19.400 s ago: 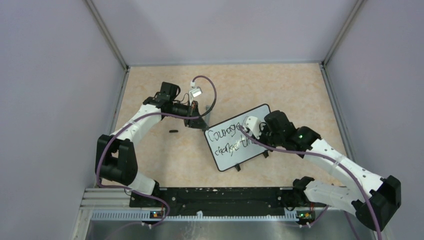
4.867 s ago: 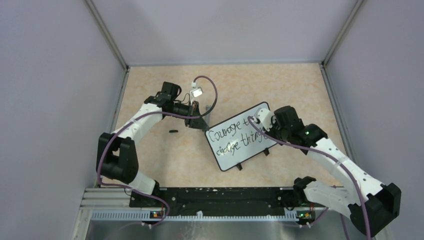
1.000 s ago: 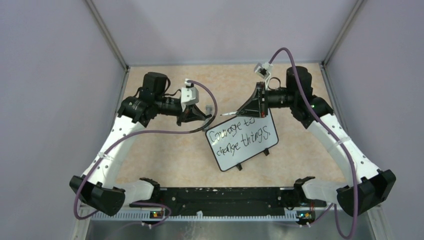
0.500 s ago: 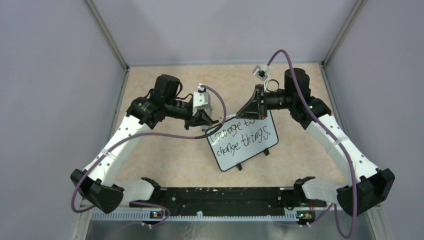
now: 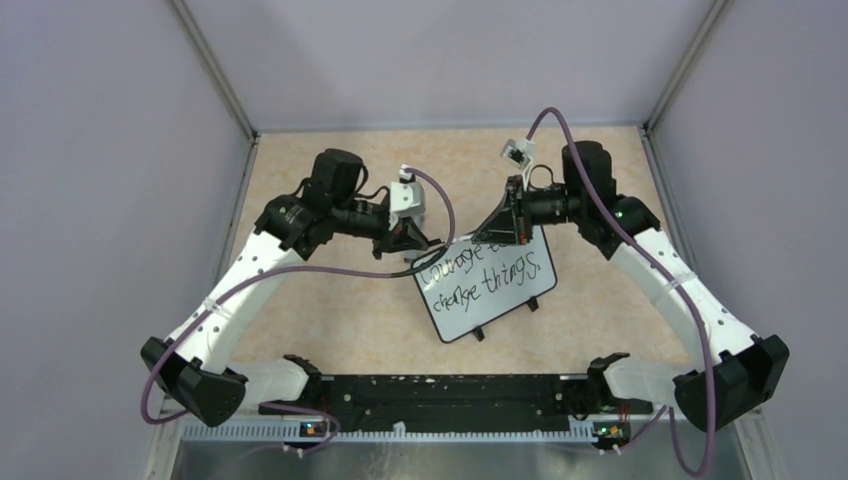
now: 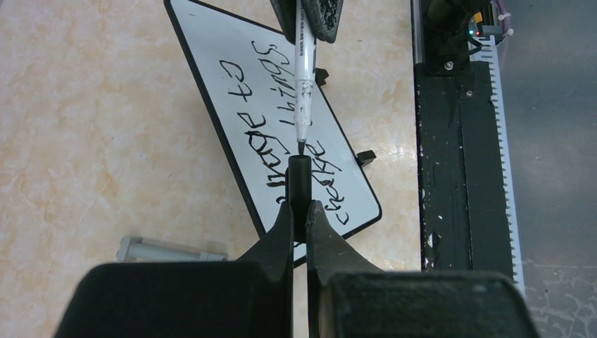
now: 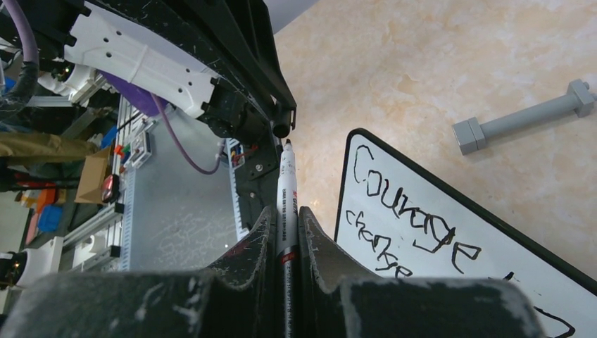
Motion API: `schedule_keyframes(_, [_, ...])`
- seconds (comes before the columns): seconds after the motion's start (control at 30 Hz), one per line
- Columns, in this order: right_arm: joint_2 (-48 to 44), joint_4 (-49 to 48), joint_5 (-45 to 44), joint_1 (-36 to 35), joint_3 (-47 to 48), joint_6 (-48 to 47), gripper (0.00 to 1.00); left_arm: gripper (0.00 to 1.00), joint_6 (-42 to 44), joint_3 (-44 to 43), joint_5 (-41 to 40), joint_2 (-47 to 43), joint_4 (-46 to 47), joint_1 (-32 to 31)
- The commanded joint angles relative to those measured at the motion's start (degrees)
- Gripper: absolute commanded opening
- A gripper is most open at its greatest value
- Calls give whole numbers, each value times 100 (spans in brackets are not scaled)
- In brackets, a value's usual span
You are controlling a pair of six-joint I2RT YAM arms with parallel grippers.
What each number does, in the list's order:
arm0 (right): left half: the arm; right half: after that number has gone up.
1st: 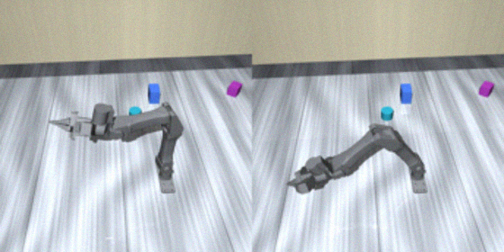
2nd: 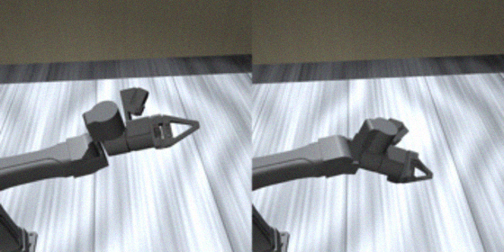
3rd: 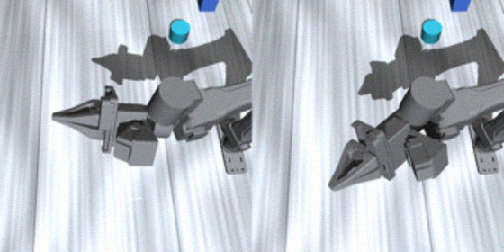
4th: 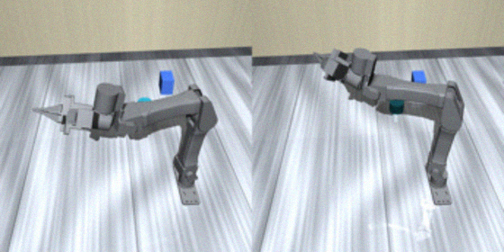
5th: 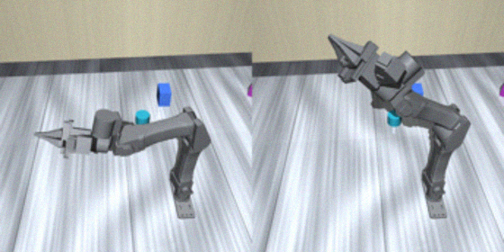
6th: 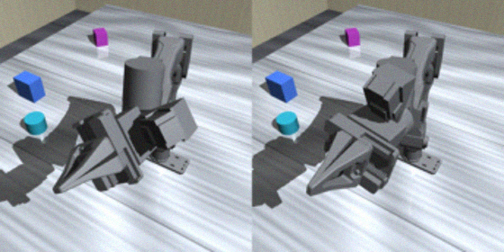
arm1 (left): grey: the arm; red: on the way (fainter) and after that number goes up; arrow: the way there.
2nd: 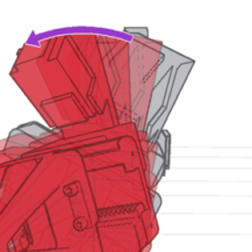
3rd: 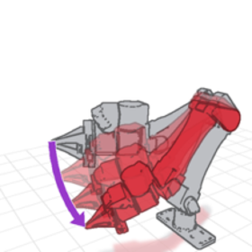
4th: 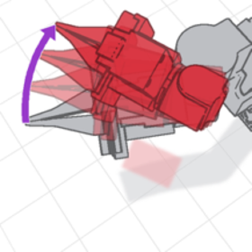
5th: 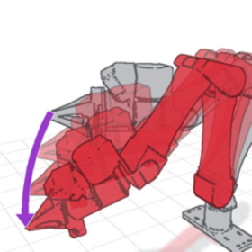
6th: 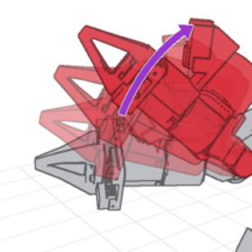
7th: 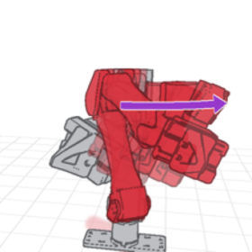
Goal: Write a sentence on the whiteboard
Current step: Insert the whiteboard marker without the cap into the pen cap.
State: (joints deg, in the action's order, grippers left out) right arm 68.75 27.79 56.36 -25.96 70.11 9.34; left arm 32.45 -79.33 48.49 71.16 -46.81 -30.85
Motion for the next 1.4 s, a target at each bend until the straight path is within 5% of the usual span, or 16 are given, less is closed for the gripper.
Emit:
schedule_keyframes(0.0, [-28, -6, -55, -85, 168, -185, 0, 0, -134, 25, -35, 35, 220, -150])
schedule_keyframes(0.5, [-110, 178, -107, -101, 152, -350, 0, 0, 16, 166, -503, -62, 106, -256])
schedule_keyframes(1.37, [-44, 200, -258, -202, 231, -399, 0, 0, 74, 121, -139, -98, -78, -308])
